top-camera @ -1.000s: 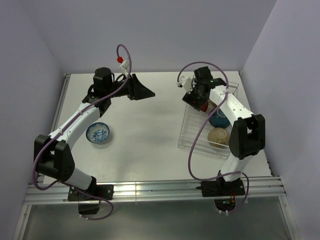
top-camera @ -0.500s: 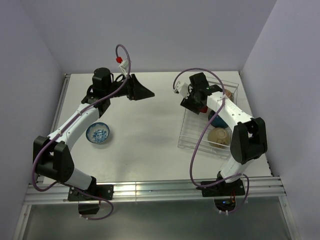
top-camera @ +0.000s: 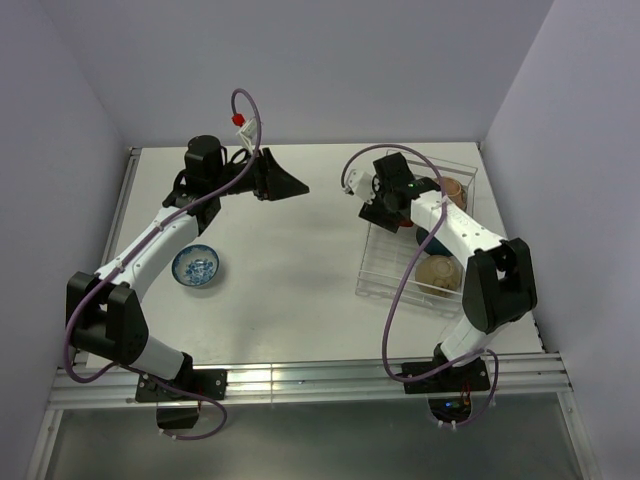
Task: Load the bowls into the dish rack
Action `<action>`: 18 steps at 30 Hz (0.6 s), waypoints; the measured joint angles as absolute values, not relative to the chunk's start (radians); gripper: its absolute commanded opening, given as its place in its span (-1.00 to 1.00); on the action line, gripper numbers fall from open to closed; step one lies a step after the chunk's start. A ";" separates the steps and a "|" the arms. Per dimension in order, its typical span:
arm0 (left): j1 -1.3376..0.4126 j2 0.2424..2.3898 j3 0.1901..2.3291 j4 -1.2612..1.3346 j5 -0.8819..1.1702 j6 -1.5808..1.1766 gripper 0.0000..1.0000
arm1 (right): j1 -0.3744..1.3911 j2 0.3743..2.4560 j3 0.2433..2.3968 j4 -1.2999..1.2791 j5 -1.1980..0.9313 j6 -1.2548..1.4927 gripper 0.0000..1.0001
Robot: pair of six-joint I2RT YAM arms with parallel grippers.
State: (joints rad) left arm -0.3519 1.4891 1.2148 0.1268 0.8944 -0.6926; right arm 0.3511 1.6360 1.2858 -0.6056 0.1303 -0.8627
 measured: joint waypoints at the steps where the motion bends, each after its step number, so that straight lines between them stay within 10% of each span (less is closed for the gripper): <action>1: -0.352 1.489 1.215 0.127 0.894 -0.693 0.47 | 0.353 1.633 1.282 -0.602 0.133 -0.865 -1.00; 18: -0.352 1.489 1.215 0.126 0.894 -0.693 0.46 | 0.356 1.612 1.258 -0.565 0.182 -0.884 -1.00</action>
